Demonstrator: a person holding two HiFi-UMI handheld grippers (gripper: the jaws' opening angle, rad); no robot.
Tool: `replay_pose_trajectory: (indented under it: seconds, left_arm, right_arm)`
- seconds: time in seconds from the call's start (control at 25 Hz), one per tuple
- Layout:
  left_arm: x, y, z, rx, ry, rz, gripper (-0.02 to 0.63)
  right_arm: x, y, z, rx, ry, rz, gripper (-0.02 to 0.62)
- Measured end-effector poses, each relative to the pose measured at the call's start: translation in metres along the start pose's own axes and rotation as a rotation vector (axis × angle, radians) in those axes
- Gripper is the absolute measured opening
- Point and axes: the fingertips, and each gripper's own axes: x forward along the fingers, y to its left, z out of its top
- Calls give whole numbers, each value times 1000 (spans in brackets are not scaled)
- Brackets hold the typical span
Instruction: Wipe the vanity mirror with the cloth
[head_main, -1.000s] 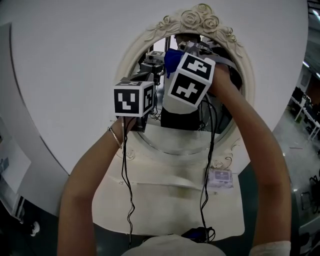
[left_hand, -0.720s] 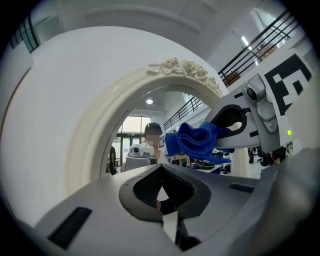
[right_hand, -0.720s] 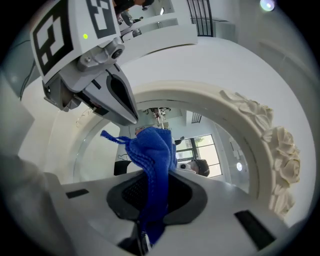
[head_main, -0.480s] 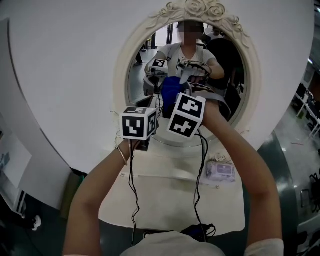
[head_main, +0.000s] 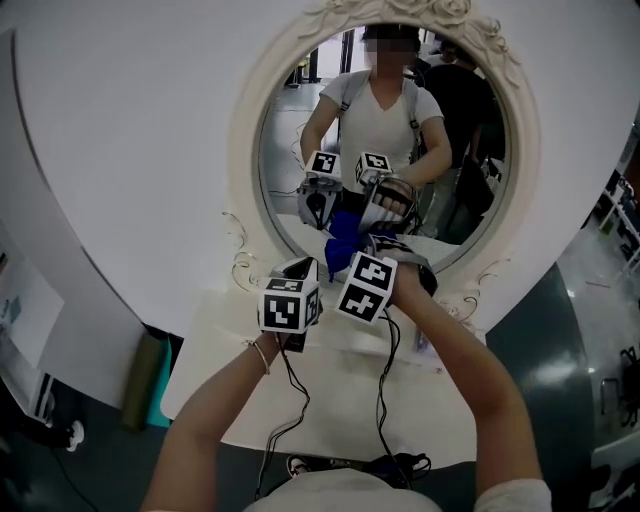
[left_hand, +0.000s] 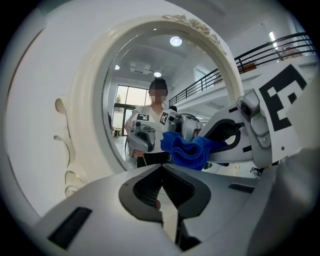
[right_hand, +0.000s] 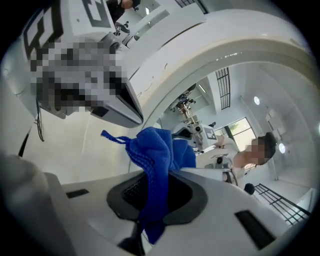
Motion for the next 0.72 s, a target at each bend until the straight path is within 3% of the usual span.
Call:
replay_pose_trajectory:
  seconds: [0.32, 0.72]
  left_arm:
    - [6, 4, -70, -41, 100, 8, 5]
    - [8, 6, -92, -54, 136, 11, 6]
  right_arm:
    - [55, 68, -17, 36, 10, 114, 66]
    - [81, 102, -28, 44, 16, 161, 66]
